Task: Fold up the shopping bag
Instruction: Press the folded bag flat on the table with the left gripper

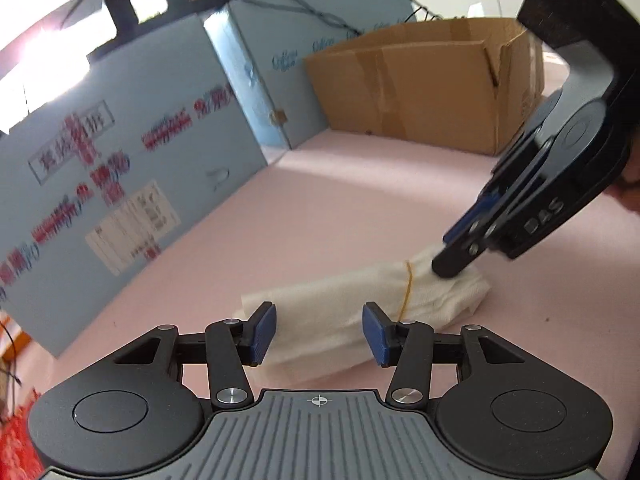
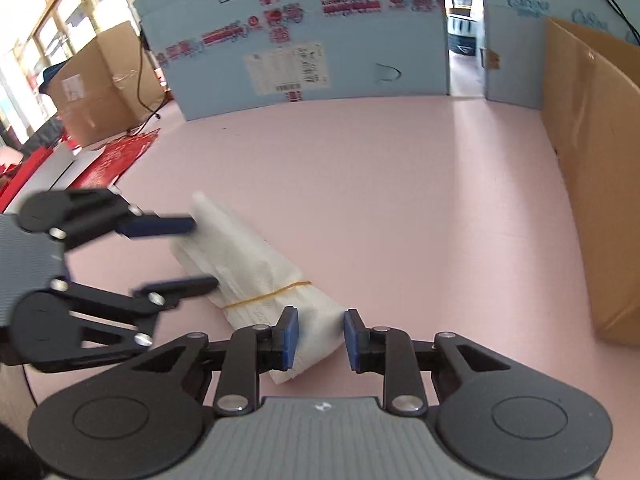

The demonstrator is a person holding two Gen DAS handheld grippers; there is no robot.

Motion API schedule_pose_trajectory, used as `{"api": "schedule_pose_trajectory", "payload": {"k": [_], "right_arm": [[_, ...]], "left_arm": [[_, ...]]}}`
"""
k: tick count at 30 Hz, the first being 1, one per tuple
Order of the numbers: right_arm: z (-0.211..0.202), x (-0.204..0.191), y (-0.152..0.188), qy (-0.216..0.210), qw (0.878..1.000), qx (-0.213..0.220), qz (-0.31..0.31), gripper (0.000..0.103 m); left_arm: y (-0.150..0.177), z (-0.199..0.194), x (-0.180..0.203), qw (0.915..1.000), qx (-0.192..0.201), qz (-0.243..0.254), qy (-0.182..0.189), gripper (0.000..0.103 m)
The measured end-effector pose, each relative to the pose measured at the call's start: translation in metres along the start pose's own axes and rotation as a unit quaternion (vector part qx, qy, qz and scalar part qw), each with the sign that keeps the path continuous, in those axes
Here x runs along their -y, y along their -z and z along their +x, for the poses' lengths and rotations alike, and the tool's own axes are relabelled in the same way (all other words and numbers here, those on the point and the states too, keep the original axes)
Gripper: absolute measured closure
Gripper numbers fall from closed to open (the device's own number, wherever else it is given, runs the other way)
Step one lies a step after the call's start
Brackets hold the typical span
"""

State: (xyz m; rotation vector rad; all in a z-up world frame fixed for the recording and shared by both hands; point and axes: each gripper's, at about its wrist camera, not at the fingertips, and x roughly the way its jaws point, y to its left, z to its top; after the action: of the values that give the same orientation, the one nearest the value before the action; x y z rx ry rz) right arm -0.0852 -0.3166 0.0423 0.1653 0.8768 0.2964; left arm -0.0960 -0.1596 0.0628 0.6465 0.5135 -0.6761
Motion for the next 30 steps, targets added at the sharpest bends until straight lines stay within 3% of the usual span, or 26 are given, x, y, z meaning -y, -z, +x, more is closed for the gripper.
{"api": "schedule_pose_trajectory", "payload": {"k": [2,5,11,17,20,24,28,30], "right_arm": [[0.001,0.003,0.004,-0.004,1.0,0.006,0.012,0.076],[0.003,0.003,0.006,-0.001,1.0,0.012,0.011,0.076],[0.0,0.002,0.01,0.005,1.0,0.016,0.004,0.08],[0.0,-0.002,0.011,0.003,1.0,0.011,-0.014,0.08],[-0.001,-0.004,0.013,0.003,1.0,0.013,-0.019,0.079],[-0.001,-0.005,0.015,0.001,1.0,0.014,-0.022,0.079],[-0.001,-0.004,0.017,-0.003,1.0,0.015,-0.02,0.079],[-0.001,-0.005,0.017,-0.002,1.0,0.013,-0.016,0.079]], "left_arm": [[-0.013,-0.001,0.015,0.999,0.02,0.036,0.014,0.056],[-0.015,0.028,0.035,0.9958,-0.017,0.088,0.021,0.062],[-0.022,0.052,0.05,0.9914,-0.063,0.112,-0.025,0.061],[-0.023,0.057,0.035,0.9898,-0.089,0.065,-0.09,0.061],[-0.024,0.054,0.011,0.9908,-0.094,-0.01,-0.097,0.061],[-0.014,0.047,-0.005,0.9852,-0.113,-0.053,-0.118,0.06],[-0.006,0.034,-0.009,0.9852,-0.113,-0.078,-0.103,0.059],[-0.007,0.02,-0.003,0.9897,-0.092,-0.072,-0.082,0.055]]}}
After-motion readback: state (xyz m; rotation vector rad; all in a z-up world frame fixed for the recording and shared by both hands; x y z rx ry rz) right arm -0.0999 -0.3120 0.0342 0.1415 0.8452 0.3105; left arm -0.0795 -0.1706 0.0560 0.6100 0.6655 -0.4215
